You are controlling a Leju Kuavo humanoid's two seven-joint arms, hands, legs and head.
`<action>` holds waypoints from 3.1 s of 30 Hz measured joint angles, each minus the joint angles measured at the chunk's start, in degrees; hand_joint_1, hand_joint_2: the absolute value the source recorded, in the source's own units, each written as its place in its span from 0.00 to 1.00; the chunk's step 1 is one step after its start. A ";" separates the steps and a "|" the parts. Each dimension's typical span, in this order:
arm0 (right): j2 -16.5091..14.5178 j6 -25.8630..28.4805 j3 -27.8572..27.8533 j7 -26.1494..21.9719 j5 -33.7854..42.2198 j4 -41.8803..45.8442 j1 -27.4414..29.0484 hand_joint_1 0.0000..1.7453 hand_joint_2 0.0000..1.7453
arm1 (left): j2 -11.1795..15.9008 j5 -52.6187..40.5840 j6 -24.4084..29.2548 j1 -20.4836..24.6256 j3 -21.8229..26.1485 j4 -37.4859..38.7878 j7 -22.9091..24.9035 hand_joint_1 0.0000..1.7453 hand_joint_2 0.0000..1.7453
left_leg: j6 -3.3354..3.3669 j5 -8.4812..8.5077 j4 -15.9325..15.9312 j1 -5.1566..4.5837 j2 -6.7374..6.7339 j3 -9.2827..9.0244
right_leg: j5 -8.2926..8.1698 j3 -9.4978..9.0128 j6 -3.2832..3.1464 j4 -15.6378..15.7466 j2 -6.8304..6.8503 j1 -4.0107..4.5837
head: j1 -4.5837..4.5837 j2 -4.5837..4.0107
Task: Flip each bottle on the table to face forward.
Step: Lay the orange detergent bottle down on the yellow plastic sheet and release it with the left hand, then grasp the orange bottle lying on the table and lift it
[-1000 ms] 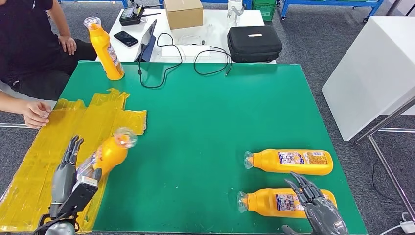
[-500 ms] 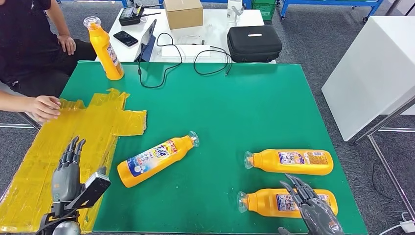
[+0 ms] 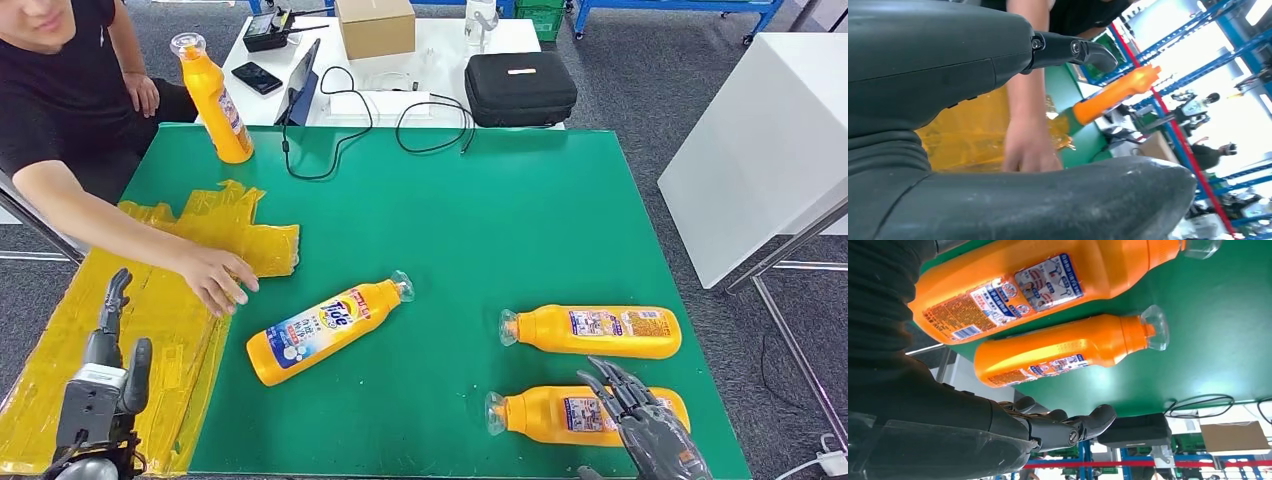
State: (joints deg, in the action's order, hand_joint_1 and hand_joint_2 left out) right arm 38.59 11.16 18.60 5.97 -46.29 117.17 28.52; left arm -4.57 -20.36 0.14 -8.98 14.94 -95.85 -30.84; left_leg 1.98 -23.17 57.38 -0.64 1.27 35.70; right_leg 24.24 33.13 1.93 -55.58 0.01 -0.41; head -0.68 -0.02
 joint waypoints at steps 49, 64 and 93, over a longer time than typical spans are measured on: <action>0.91 -14.79 -11.64 -3.79 -0.10 -9.26 -6.33 0.00 1.00 | -1.76 7.89 -4.93 -1.51 -1.03 -9.33 -0.49 0.00 0.00 | 0.05 -0.04 0.01 -0.05 -0.11 -0.07 | -0.01 -0.02 0.02 0.00 -0.08 -0.04 | 0.01 0.00; 0.43 -19.70 -9.36 -4.53 -0.19 -15.44 -10.85 0.00 1.00 | -1.70 8.75 -5.40 -0.48 -0.99 -9.10 -0.60 0.00 0.00 | 0.05 -0.04 0.01 -0.05 -0.08 -0.04 | -0.01 -0.03 0.02 0.00 -0.07 -0.04 | 0.01 0.00; 11.78 -20.13 -0.45 0.92 11.11 -17.64 -8.64 1.00 1.00 | -0.93 10.79 -5.76 2.90 -1.06 -6.30 -0.54 0.00 0.00 | 0.06 -0.04 0.03 -0.06 -0.06 -0.08 | -0.01 -0.07 0.03 0.01 -0.06 -0.04 | 0.00 0.00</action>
State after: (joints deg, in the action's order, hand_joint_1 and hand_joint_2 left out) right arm 50.38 -8.97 18.15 6.89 -35.18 99.53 19.89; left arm -5.50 -9.57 -5.62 -6.08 13.88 -102.15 -31.38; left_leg 2.04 -23.21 57.41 -0.69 1.21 35.63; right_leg 24.23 33.06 1.96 -55.57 -0.05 -0.46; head -0.68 -0.02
